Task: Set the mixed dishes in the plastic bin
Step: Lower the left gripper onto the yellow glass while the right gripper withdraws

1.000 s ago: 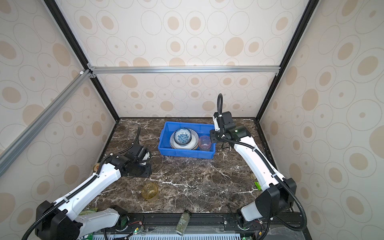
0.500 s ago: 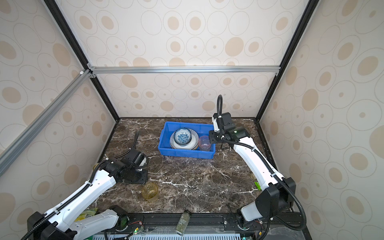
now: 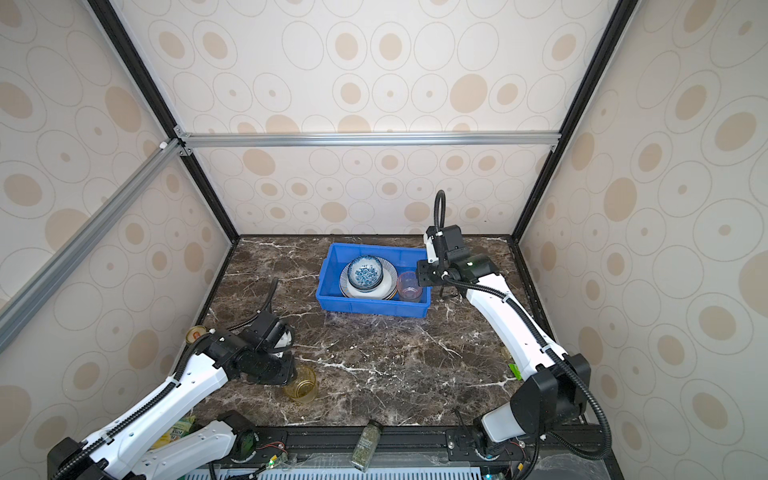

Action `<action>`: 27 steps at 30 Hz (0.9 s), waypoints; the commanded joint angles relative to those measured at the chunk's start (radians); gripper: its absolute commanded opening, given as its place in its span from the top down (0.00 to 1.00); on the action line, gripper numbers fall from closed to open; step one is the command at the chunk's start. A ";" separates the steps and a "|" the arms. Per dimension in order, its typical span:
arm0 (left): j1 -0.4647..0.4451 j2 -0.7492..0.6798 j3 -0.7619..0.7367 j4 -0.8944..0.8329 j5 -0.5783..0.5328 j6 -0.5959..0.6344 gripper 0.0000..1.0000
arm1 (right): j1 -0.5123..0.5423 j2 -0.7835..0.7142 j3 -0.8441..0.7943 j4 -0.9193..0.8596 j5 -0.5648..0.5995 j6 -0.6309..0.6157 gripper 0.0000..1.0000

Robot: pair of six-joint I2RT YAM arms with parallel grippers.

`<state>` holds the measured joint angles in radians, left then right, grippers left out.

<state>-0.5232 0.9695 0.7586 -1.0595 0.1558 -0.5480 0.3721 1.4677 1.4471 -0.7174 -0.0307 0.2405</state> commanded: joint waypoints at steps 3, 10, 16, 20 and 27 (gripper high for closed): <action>-0.008 -0.014 -0.018 -0.010 0.006 -0.023 0.60 | 0.008 0.007 0.018 -0.005 -0.006 0.011 0.56; -0.012 -0.010 -0.035 0.025 -0.005 -0.039 0.71 | 0.007 -0.010 0.010 -0.003 0.002 0.008 0.56; -0.014 0.000 -0.045 0.036 -0.015 -0.040 0.74 | 0.007 -0.014 0.009 -0.008 0.008 0.002 0.56; -0.016 0.013 -0.049 0.048 -0.016 -0.041 0.79 | 0.008 -0.015 0.002 -0.008 0.008 0.002 0.56; -0.021 0.048 -0.044 0.050 -0.033 -0.041 0.85 | 0.007 -0.024 -0.003 -0.012 0.020 -0.006 0.56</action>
<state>-0.5331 1.0084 0.7109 -1.0058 0.1463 -0.5808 0.3721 1.4696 1.4471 -0.7181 -0.0257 0.2443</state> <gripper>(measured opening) 0.158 0.440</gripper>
